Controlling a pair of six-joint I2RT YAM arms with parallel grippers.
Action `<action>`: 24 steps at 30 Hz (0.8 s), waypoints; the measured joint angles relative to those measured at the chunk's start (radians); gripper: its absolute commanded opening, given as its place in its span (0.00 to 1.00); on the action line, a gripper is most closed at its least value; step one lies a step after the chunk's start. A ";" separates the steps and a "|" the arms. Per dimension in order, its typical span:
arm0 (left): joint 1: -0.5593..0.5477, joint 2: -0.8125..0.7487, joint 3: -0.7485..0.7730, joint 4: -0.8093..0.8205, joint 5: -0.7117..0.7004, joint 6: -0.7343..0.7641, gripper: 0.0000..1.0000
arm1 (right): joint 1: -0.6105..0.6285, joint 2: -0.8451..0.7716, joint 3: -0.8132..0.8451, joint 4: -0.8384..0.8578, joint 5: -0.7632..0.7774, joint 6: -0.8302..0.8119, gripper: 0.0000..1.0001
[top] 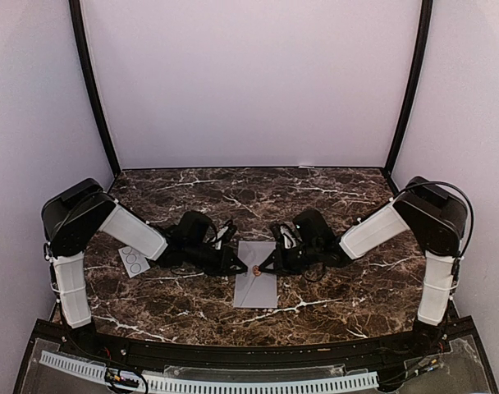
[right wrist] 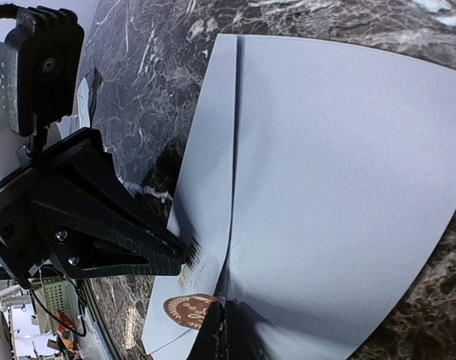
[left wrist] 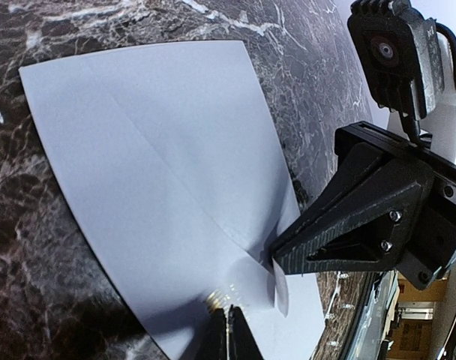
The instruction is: Place the letter into the envelope and seal it
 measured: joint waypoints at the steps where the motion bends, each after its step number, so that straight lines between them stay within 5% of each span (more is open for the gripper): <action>1: -0.002 0.000 0.003 -0.002 0.000 0.000 0.08 | 0.000 0.000 0.000 -0.002 0.001 0.000 0.00; 24: -0.042 -0.014 0.022 -0.042 -0.055 -0.003 0.03 | -0.004 0.000 0.000 -0.005 0.021 -0.005 0.00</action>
